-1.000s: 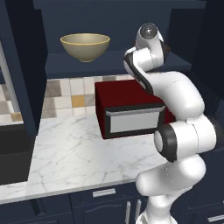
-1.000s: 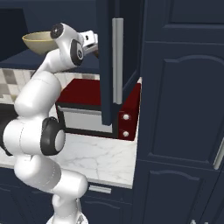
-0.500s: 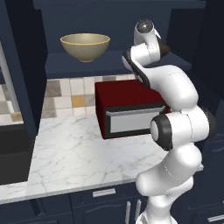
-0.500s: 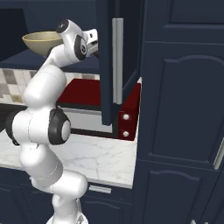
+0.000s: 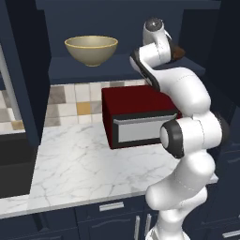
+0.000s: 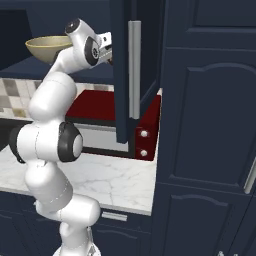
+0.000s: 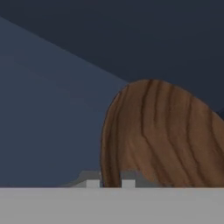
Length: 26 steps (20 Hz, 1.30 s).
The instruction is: Take the smaller bowl and place it next to the appetizer plate on the dining counter , and place the larger bowl next to the plate with cooked food.
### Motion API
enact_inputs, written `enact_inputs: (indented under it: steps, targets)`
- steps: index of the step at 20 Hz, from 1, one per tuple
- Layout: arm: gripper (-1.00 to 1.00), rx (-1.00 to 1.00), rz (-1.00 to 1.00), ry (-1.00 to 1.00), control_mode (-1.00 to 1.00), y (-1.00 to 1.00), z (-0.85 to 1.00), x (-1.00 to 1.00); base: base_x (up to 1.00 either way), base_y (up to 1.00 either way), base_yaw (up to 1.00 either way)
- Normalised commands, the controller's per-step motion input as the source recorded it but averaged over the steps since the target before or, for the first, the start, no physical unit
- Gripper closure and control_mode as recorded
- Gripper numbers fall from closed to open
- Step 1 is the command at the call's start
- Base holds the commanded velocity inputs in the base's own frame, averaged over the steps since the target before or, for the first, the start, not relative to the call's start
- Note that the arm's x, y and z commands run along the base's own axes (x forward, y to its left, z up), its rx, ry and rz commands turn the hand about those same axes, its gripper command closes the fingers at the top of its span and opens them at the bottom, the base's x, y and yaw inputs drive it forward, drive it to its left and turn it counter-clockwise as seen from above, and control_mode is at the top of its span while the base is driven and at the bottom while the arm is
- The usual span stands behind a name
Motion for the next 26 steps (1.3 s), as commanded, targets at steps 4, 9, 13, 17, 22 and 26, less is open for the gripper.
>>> enact_inputs:
  steps: [4, 9, 13, 17, 22, 26]
  targets:
    - [1.00, 0.00, 0.05, 0.00, -1.00, 0.26, 0.00, -0.79, 0.00, 0.00, 0.00]
    - [1.00, 0.00, 0.06, -0.01, -1.00, 0.54, 0.06, -1.00, 0.00, 0.00, 0.00]
    - [1.00, 0.00, 0.11, 0.00, -1.00, 0.65, 0.00, -1.00, 0.00, 0.00, 0.00]
    - [1.00, 0.00, 0.19, 0.00, -1.00, 0.33, 0.00, -1.00, 0.00, 0.00, 0.00]
    - [1.00, -0.04, 0.38, 0.00, -1.00, 0.00, -0.04, -1.00, 0.00, 0.00, 0.00]
    - [1.00, -0.04, 0.35, 0.01, -1.00, 0.02, -0.22, -1.00, 0.00, 0.00, 0.00]
